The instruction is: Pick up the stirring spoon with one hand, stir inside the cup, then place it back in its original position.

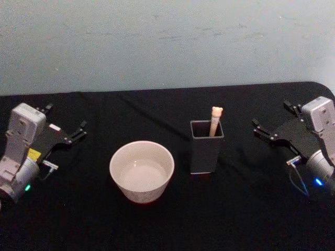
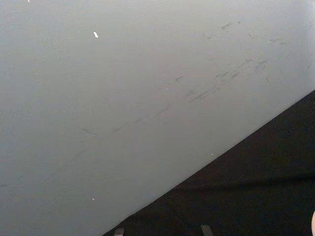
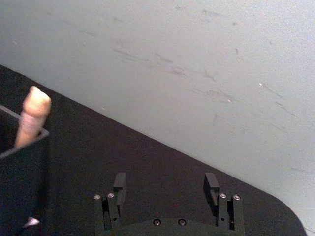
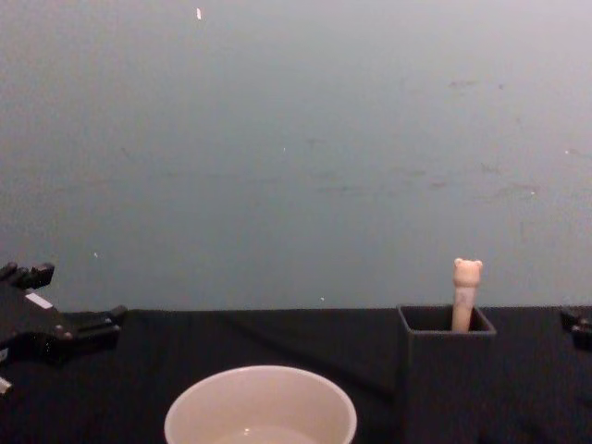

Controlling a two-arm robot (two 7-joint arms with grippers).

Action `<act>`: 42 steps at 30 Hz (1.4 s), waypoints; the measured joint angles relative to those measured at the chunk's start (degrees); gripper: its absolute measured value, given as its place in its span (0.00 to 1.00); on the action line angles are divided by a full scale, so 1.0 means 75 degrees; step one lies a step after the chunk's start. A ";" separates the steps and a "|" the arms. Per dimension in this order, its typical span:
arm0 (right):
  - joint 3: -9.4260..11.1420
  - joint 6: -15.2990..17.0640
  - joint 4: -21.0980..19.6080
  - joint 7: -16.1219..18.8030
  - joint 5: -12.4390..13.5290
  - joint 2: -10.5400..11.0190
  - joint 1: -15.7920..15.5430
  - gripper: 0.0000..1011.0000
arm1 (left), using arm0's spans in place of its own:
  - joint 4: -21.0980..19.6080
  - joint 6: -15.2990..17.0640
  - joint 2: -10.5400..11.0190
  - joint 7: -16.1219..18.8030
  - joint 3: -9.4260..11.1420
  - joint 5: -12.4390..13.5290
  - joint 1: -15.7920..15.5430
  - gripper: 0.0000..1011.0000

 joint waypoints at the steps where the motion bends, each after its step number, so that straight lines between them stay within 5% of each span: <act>1: 0.0022 -0.0003 -0.0036 0.0058 0.0040 0.0006 -0.0018 0.99 | 0.0000 0.0000 0.0000 0.0000 0.0000 0.0000 0.0000 0.99; 9: 0.0373 -0.0006 -0.0598 0.0994 0.0903 0.0134 -0.0299 0.99 | 0.0000 0.0000 0.0000 0.0000 -0.0001 0.0000 0.0000 0.99; 19: 0.0645 0.0268 -0.0829 0.3310 0.2510 0.0315 -0.0324 0.99 | 0.0000 0.0000 0.0000 0.0000 -0.0001 0.0000 0.0000 0.99; 26: 0.0429 0.0423 -0.0272 0.4215 0.2596 0.0136 0.0226 0.99 | 0.0000 0.0000 0.0000 0.0000 -0.0001 0.0000 0.0000 0.99; 42: -0.0109 0.0391 0.1416 0.5266 0.2171 -0.0642 0.1604 0.99 | 0.0000 0.0000 0.0000 0.0000 -0.0001 0.0000 0.0000 0.99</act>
